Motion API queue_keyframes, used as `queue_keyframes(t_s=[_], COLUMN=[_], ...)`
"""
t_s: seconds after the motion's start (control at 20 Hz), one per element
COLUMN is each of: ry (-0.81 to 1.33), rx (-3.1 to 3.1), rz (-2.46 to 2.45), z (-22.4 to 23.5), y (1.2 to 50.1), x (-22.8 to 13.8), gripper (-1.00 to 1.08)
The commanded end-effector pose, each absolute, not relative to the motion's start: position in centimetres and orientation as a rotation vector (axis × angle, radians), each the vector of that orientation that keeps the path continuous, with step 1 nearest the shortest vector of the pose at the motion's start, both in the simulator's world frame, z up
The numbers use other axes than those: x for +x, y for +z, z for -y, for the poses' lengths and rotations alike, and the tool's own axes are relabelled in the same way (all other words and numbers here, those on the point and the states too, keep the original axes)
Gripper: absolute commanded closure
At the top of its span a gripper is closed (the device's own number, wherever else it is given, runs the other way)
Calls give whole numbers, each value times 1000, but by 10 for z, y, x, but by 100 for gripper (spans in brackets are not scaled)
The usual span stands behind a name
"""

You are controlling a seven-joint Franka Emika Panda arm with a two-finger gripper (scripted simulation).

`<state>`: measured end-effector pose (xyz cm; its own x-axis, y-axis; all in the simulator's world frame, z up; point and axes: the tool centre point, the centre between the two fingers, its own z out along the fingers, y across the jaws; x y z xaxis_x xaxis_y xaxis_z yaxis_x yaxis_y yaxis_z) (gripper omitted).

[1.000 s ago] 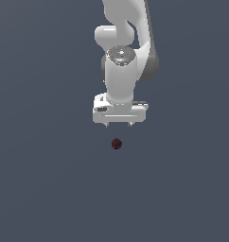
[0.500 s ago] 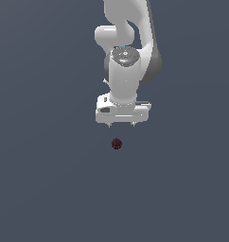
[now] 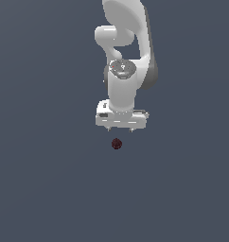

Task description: Pick up the object and move it to a goal position.

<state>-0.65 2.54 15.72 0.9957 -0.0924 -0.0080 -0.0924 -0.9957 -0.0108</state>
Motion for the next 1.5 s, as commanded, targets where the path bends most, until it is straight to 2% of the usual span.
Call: queue_keyframes(t_s=[0.0, 0.65, 1.15, 1.45], ry=[12, 2, 2, 1], rx=[-3122, -3079, -3074, -3073], rz=[-229, -614, -649, -653], z=[-24, -14, -13, -12], y=[144, 85, 76, 52], x=[-6, -6, -7, -8], gripper=[-92, -92, -92, -92])
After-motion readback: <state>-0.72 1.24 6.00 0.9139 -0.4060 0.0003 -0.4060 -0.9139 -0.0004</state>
